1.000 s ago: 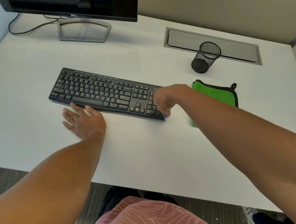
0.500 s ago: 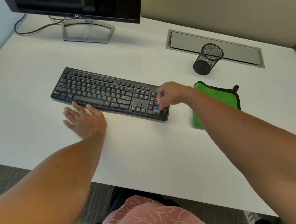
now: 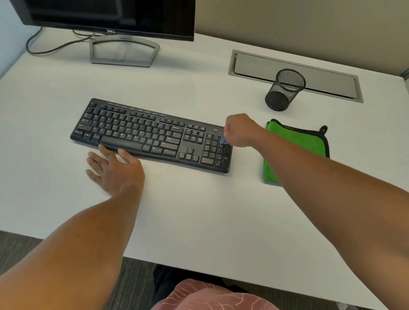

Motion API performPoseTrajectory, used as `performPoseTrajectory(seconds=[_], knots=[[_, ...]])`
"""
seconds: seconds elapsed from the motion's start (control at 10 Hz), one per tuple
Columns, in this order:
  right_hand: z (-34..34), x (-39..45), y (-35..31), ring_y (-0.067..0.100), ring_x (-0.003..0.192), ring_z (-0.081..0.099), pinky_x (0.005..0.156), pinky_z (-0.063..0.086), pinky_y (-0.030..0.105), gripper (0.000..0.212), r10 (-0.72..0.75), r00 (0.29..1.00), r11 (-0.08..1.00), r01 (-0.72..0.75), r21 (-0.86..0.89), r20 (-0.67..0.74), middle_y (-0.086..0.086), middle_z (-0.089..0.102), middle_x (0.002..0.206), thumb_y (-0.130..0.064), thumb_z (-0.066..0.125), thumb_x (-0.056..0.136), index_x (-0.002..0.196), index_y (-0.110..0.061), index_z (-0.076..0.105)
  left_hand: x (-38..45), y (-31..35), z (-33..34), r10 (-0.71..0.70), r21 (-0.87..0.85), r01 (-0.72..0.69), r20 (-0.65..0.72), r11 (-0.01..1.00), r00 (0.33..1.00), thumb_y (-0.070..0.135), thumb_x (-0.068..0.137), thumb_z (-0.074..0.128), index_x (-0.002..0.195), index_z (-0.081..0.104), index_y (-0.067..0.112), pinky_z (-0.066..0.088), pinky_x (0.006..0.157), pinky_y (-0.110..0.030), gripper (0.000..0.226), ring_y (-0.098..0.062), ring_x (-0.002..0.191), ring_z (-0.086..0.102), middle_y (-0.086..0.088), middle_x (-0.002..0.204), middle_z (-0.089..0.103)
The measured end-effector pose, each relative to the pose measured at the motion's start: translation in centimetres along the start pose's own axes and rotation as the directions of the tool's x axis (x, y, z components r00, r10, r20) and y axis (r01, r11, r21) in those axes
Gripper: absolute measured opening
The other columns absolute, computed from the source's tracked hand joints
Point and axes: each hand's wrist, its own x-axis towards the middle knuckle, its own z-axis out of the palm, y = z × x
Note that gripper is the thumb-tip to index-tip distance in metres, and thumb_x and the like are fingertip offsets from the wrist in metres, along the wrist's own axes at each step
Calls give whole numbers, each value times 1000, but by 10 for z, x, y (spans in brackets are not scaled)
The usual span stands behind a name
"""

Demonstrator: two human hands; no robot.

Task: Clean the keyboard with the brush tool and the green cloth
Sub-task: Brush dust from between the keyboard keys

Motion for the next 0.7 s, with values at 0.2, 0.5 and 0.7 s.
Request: performPoseTrajectory(seconds=[0.2, 0.5, 0.7], knots=[[-4, -3, 2, 28, 86, 71, 84, 59, 39, 12, 32, 966, 951, -109, 288, 258, 21, 71, 94, 3, 56, 90, 97, 6, 65, 0, 0, 1, -1, -1, 1, -3, 1000, 1000, 46, 104, 15, 162, 7, 18, -6, 125, -45, 66, -24, 156, -2, -12, 169, 4], [2, -1, 12, 30, 88, 69, 63, 56, 28, 15, 117, 969, 984, -143, 107, 219, 18, 70, 93, 0, 53, 91, 98, 5, 65, -1, 2, 1, 1, -5, -1, -19, 1000, 1000, 46, 104, 15, 162, 9, 17, -5, 125, -46, 65, -25, 156, -1, -13, 169, 5], [-11, 12, 15, 25, 79, 67, 81, 59, 38, 15, 104, 992, 943, -123, 310, 78, 19, 71, 95, -1, 59, 85, 97, 5, 67, -1, 1, 2, 0, -1, 0, -21, 1000, 1000, 47, 104, 15, 162, 9, 18, -6, 125, -46, 66, -24, 156, -2, -12, 169, 5]])
